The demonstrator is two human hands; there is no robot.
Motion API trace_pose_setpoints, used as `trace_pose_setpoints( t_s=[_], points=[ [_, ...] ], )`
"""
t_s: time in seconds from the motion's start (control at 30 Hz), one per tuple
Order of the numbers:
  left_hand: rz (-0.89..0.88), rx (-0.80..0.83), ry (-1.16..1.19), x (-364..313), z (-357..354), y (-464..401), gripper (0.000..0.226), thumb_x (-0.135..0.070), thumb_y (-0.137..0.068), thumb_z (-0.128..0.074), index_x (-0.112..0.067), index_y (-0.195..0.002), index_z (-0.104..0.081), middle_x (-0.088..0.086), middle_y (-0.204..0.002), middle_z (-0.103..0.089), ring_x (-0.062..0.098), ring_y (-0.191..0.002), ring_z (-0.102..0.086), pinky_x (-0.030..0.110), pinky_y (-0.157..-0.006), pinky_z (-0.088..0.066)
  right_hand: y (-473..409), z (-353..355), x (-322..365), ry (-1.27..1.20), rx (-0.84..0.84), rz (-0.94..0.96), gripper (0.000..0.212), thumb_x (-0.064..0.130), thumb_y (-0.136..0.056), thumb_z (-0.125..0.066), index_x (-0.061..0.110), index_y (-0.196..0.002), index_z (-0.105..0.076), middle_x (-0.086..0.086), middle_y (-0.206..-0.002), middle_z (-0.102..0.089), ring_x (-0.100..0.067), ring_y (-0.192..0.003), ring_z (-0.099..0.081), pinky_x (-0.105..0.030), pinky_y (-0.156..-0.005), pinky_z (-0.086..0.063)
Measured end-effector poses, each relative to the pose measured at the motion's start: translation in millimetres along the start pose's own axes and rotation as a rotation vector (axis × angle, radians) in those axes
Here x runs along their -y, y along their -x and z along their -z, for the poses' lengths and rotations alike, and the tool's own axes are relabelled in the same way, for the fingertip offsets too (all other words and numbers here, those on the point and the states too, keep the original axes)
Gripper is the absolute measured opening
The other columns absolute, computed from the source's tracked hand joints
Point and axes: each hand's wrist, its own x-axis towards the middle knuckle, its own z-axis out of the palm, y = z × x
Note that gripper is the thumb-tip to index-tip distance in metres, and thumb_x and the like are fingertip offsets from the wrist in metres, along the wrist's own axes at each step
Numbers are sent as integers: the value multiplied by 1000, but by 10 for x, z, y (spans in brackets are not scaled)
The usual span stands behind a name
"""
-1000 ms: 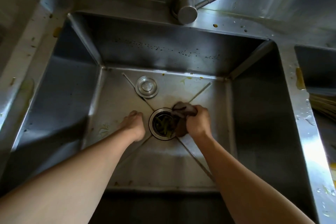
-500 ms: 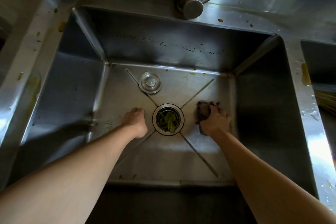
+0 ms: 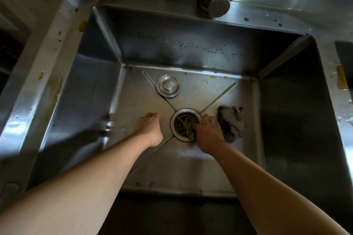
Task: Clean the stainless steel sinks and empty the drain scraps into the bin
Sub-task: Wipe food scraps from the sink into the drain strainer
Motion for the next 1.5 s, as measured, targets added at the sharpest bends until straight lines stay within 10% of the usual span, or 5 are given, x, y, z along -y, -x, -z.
trace_pose_setpoints(
  t_s=[0.47, 0.6, 0.97, 1.37, 1.5],
  points=[
    [-25, -35, 9, 23, -82, -84, 54, -1, -83, -50, -13, -135, -45, 8, -139, -44, 28, -127, -44, 37, -103, -41, -69, -99, -2, 52, -30, 118, 30, 27, -96, -45, 20, -119, -64, -15, -132, -39, -34, -124, -34, -40, -100, -29],
    [-68, -51, 47, -26, -109, -134, 54, -1, -85, -51, -15, -137, -45, 8, -139, -47, 28, -127, -45, 33, -102, -41, -83, -131, -45, -17, -203, 109, 21, 22, -49, -89, 18, -65, -75, -14, -80, -59, -36, -74, -59, -38, -61, -49],
    [-15, -105, 333, -293, -227, -341, 26, -15, -92, -54, -23, -113, -67, 3, -118, -66, 23, -108, -60, 24, -83, -44, -49, -246, -160, -124, -337, 127, 15, 29, -57, -61, 21, -62, -74, -7, -71, -54, -30, -66, -57, -28, -65, -22],
    [106, -202, 321, -532, -304, -461, 12, -14, -83, -66, -22, -92, -71, 8, -105, -68, 27, -100, -63, 28, -77, -48, -62, -293, -268, -331, -339, 162, 14, 12, -57, -79, 14, -63, -66, -11, -76, -53, -33, -70, -55, -27, -57, -38],
    [113, -208, 357, -505, -256, -424, 11, -16, -80, -67, -22, -89, -71, 5, -104, -69, 25, -98, -63, 27, -77, -49, 25, -209, -348, -577, -324, 102, 42, 35, -71, -34, 2, -77, -61, -20, -86, -53, -37, -83, -51, -35, -62, -41]
  ],
)
